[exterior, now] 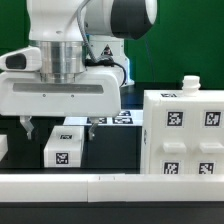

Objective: Assemble cabinet

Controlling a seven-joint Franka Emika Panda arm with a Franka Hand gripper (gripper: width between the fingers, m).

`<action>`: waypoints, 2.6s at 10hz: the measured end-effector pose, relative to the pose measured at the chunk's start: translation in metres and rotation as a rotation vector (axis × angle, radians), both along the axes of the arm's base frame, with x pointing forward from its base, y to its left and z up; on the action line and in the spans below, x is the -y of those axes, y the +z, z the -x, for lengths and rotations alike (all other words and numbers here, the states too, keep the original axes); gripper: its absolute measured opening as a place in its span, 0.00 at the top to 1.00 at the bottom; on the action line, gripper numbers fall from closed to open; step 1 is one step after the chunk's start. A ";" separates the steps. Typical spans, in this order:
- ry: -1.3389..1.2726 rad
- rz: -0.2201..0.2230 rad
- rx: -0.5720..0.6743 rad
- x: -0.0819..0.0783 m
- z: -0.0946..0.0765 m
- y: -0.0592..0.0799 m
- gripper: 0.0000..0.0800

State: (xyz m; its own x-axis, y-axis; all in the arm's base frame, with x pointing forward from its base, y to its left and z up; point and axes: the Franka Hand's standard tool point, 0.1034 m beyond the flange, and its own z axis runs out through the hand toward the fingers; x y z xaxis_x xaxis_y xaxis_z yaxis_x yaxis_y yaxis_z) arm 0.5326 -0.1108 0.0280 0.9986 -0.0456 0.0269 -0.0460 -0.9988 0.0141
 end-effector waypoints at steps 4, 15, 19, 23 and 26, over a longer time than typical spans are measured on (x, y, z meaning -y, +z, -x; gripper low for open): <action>0.007 0.008 -0.002 -0.003 0.004 -0.011 0.01; 0.042 -0.006 -0.041 -0.012 -0.007 0.030 0.30; 0.021 -0.020 -0.064 -0.057 -0.033 0.114 0.30; 0.022 -0.017 -0.068 -0.059 -0.031 0.111 0.30; 0.024 -0.016 -0.052 -0.099 -0.078 0.160 0.30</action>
Offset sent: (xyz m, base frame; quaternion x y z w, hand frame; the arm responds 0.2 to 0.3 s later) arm -0.0078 0.0118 -0.0290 0.0208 0.0188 0.0134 0.9995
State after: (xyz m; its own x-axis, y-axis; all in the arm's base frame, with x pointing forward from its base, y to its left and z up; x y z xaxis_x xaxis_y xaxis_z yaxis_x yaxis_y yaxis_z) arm 0.6111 -0.0121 0.1881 0.9994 -0.0220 -0.0254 -0.0220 -0.9998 0.0000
